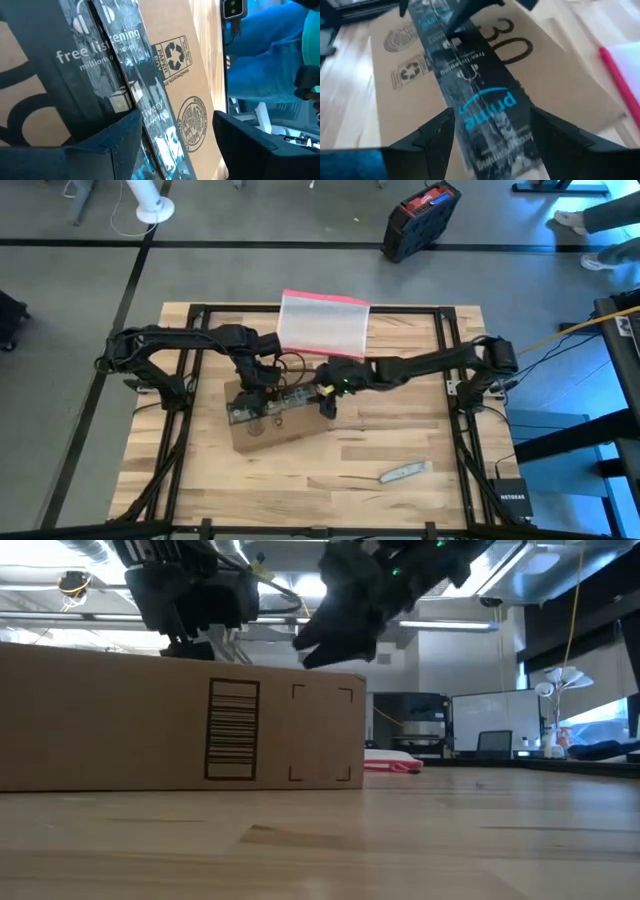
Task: Unpack boxes
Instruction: Open the cardboard box using the gray cutter
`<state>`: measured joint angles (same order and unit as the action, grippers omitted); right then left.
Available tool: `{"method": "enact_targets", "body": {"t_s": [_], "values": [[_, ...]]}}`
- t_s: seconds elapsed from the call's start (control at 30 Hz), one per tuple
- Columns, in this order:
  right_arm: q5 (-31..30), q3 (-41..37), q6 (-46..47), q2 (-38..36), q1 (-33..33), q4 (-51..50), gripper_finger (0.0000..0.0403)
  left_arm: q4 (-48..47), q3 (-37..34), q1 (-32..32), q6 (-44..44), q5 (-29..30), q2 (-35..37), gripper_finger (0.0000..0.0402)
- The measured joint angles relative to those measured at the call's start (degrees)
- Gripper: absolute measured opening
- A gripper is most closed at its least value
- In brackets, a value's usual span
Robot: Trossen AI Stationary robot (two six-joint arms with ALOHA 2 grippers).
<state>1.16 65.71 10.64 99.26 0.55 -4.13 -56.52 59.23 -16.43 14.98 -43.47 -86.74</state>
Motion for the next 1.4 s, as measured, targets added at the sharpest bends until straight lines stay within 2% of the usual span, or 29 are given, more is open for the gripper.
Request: {"method": "enact_targets", "body": {"t_s": [0.2,0.37,0.47,0.67,0.83,1.1,1.4], "values": [[10.13,2.69,-1.95,4.59,-2.65,-2.11,0.0248,0.61,-0.01,0.84,-1.09,0.23,0.00,0.0235],[13.26,3.09,-4.65,5.18,-2.39,-3.47,0.0246,0.98,-0.01,-0.05,-1.31,4.35,0.00,0.0235],[17.29,3.07,-5.56,5.21,-2.46,-3.89,0.0230,1.01,-0.01,-0.87,-0.98,7.87,0.00,0.0235],[22.76,3.07,-7.64,5.18,-2.39,-5.82,0.0184,3.62,0.06,-4.00,-1.42,9.17,-0.16,0.0235],[23.42,4.19,-9.41,5.25,-1.24,-6.92,0.0164,3.80,0.14,-5.34,-2.45,8.79,-1.72,0.0235],[20.91,8.29,-10.78,5.36,-0.47,-6.27,0.0163,4.79,0.16,-4.54,-3.47,9.06,-3.69,0.0235],[17.95,13.05,-8.71,10.79,-0.51,-10.70,0.0163,6.72,0.10,-4.65,-4.65,8.84,-3.63,0.0235]]}}
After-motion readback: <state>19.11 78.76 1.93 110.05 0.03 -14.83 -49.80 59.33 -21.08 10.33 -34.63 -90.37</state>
